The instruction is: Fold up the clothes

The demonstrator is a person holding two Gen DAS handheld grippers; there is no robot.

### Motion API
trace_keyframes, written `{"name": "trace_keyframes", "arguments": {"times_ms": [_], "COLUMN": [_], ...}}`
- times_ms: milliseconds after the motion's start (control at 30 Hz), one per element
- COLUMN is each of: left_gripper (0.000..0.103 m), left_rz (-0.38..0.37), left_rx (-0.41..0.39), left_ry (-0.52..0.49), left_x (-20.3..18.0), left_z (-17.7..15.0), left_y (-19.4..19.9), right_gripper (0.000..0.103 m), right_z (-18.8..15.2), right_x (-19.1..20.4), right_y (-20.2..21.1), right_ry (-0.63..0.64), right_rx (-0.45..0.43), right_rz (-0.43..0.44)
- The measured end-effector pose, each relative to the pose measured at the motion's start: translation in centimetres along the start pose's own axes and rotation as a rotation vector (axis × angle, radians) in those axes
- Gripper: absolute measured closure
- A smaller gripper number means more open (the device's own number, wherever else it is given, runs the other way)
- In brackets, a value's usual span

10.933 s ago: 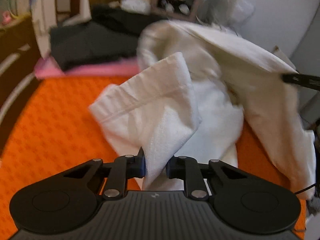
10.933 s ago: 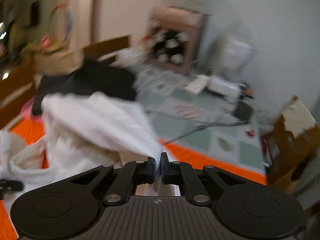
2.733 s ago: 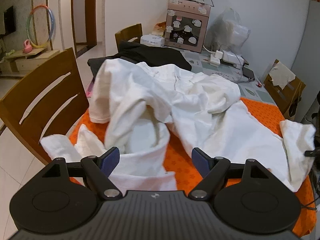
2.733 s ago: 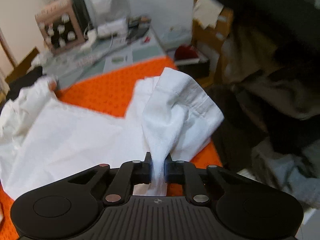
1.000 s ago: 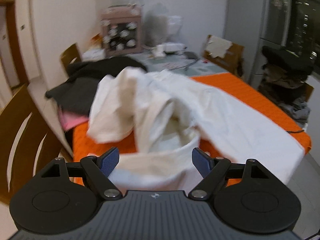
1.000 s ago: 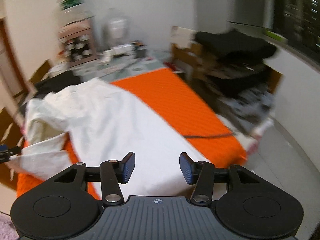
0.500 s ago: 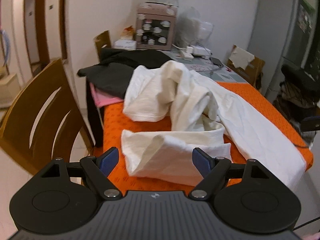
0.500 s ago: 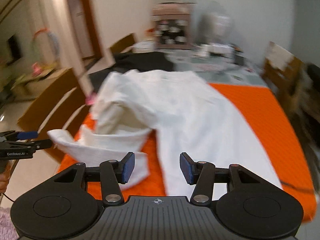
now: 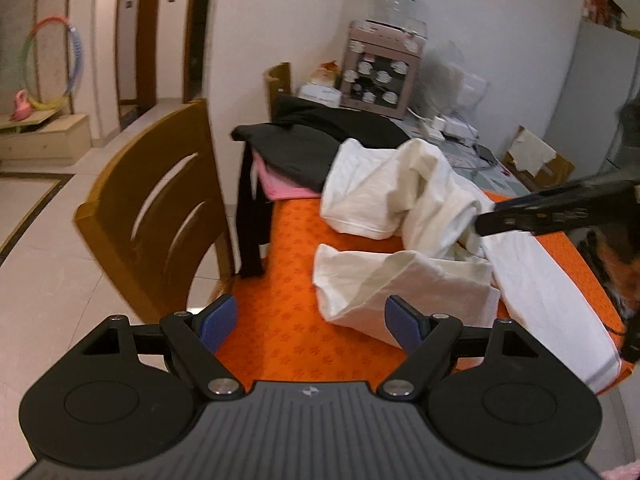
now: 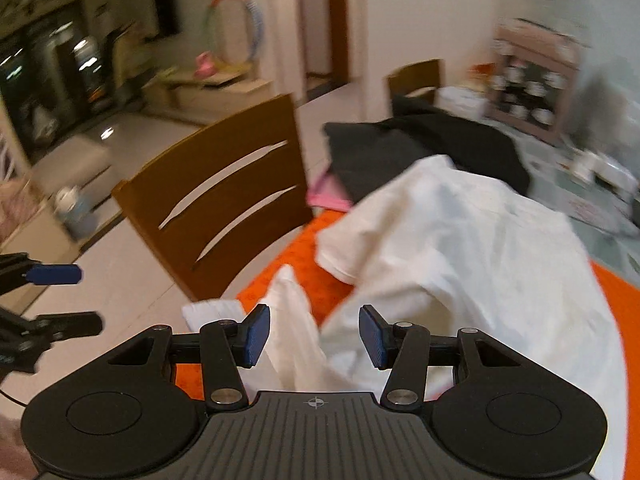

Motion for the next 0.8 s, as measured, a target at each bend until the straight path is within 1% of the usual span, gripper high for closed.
{"name": "trace_keyframes", "arguments": {"times_ms": [200,367,533,600,633,700,733,800], "left_gripper": [0.017,0.017,0.017,0.017,0.017,0.017,0.017,0.017], "left_rz": [0.058,0.088,0.097,0.098,0.098,0.096,0.094,0.082], "left_rx": [0.002,0.002,0.001,0.000,0.000,0.002,0.002,0.003], "left_ry": [0.044,0.052,0.052,0.051,0.051,0.051,0.052,0.054], "left_x": [1.5,1.9,2.1,2.1,2.1,2.1,2.0,1.9], "left_z": [-1.0,-1.5,-2.0,-2.0,-2.0,-1.9,-1.8,-1.7], "left_y": [2.0,3.2,3.7,3.8,3.8,3.7,3.6,3.4], "right_gripper": [0.051,0.052,0.053,0.058,0.062,0.088,0.096,0.096], "right_z": [1.4,1.3,0.6,0.2,0.1,-0.1,-0.1,0.0], "right_x": [1.4,2.0,1.6,1.4,1.4,1.3,1.2,1.0], "right_y": [-6.1,-10.7,-14.8,-16.1,-16.3,-16.7,-16.9,-15.7], "right_ry": [0.087,0.137,0.104,0.089,0.085,0.077,0.073,0.047], "right_rx": [0.090,0.191,0.322,0.376,0.384,0.397,0.404,0.369], "right_rz": [0.093,0.131,0.164,0.175,0.174,0.171,0.169,0.166]}}
Point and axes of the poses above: each gripper's, at about its wrist camera, not at the fingertips, and y roughly against the way its jaws point, x to its left, z to its top, the point moved 4 cm from there along -y, roughly the way its jaws point, and after that the axes turned 6 degrees about -x, right-handed, at the moved point
